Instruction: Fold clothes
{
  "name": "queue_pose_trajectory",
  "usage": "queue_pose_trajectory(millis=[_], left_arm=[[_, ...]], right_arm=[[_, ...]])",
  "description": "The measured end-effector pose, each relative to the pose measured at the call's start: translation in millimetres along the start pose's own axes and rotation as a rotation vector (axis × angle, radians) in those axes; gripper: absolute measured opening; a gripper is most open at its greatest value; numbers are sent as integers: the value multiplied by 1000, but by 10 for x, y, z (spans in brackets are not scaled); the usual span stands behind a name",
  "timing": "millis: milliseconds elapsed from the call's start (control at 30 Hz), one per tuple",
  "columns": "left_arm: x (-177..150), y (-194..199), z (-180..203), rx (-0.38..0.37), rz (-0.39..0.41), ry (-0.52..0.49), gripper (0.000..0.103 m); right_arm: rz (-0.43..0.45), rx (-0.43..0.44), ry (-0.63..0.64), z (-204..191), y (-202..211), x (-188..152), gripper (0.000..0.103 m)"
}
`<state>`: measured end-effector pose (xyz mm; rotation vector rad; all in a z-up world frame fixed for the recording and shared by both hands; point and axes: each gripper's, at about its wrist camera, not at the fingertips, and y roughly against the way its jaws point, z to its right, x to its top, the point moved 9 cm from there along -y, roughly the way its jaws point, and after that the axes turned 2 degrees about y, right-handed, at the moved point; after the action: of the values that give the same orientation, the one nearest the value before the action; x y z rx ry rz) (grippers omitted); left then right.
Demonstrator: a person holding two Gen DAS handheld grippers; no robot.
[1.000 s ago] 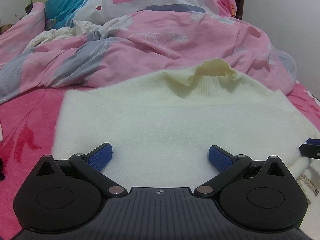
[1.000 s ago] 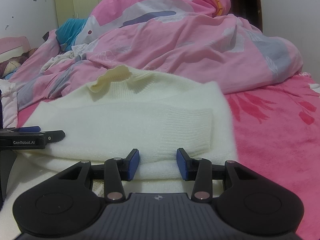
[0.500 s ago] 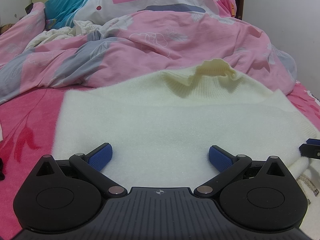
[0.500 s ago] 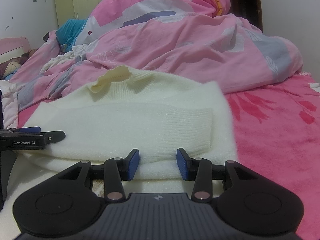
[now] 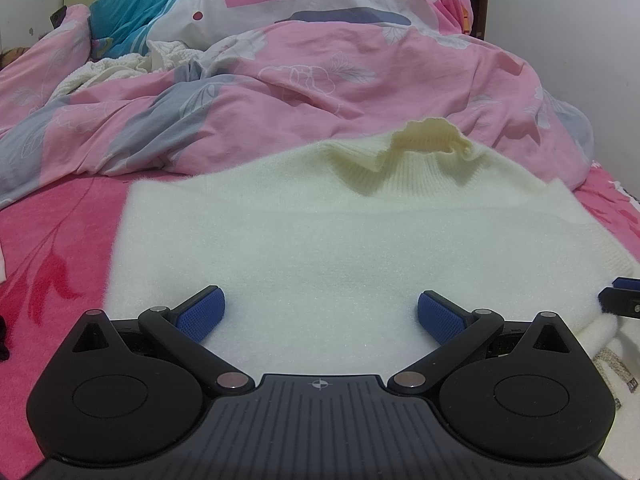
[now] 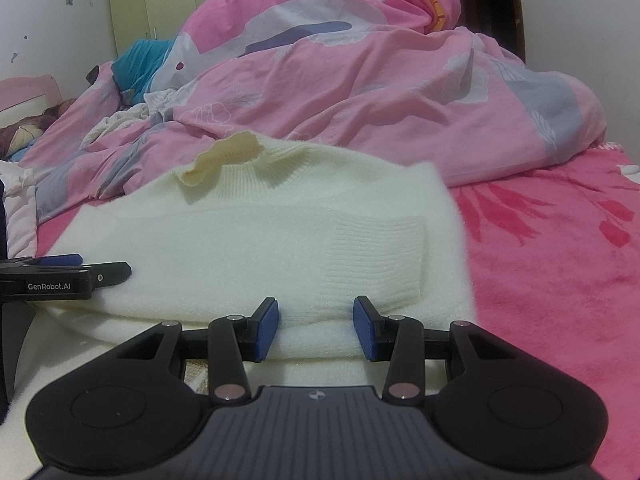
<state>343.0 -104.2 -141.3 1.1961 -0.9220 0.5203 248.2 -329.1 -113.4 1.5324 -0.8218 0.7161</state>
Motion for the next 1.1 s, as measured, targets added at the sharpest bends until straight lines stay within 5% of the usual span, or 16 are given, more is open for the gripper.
queue_pose_trajectory(millis=[1100], left_arm=[[2,1,-10,1,0,-2,103]], right_arm=[[2,24,9,-30,-6,-2,53]])
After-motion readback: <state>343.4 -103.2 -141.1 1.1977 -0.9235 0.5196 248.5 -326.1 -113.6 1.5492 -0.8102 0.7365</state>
